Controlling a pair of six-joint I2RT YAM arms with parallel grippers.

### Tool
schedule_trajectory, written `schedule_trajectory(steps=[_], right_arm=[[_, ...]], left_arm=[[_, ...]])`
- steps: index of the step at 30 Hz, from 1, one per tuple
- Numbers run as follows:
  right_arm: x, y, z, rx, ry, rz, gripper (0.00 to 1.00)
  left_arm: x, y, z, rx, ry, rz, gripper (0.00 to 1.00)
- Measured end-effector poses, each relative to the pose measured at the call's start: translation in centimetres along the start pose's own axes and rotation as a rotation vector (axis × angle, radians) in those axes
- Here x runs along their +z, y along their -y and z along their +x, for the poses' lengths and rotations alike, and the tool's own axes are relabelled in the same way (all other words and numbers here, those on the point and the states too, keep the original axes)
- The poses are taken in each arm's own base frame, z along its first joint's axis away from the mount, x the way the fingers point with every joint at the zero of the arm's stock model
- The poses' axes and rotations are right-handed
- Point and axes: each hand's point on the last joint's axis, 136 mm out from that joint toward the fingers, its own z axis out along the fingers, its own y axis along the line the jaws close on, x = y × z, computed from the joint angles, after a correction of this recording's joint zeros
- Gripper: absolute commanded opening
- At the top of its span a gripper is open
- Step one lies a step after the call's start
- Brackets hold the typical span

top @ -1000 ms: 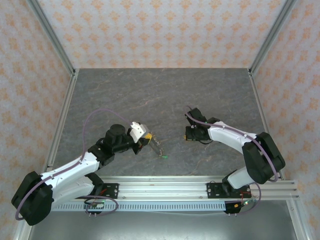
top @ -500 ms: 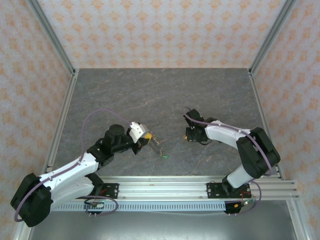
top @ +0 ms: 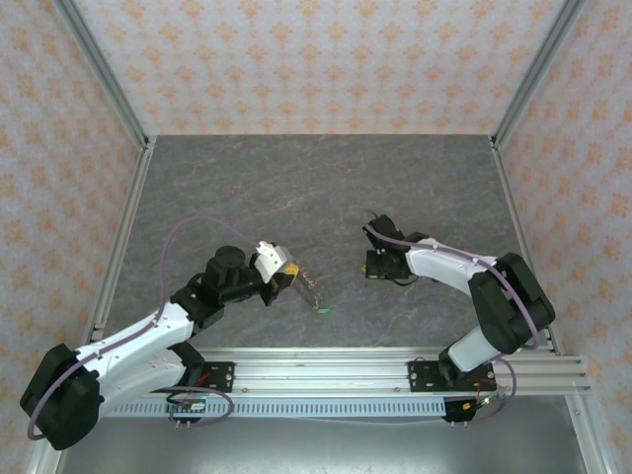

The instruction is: Put the keys on the keyring

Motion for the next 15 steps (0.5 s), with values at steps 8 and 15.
schedule_trajectory(steps=[8, 15], right_arm=[[-0.06, -0.04, -0.09, 0.001, 0.006, -0.003, 0.07], [0.01, -0.07, -0.13, 0.007, 0.01, -0.006, 0.2]], left_arm=[[0.0, 0.0, 0.0, 0.0, 0.0, 0.0, 0.0], [0.0, 0.0, 0.0, 0.0, 0.0, 0.0, 0.0]])
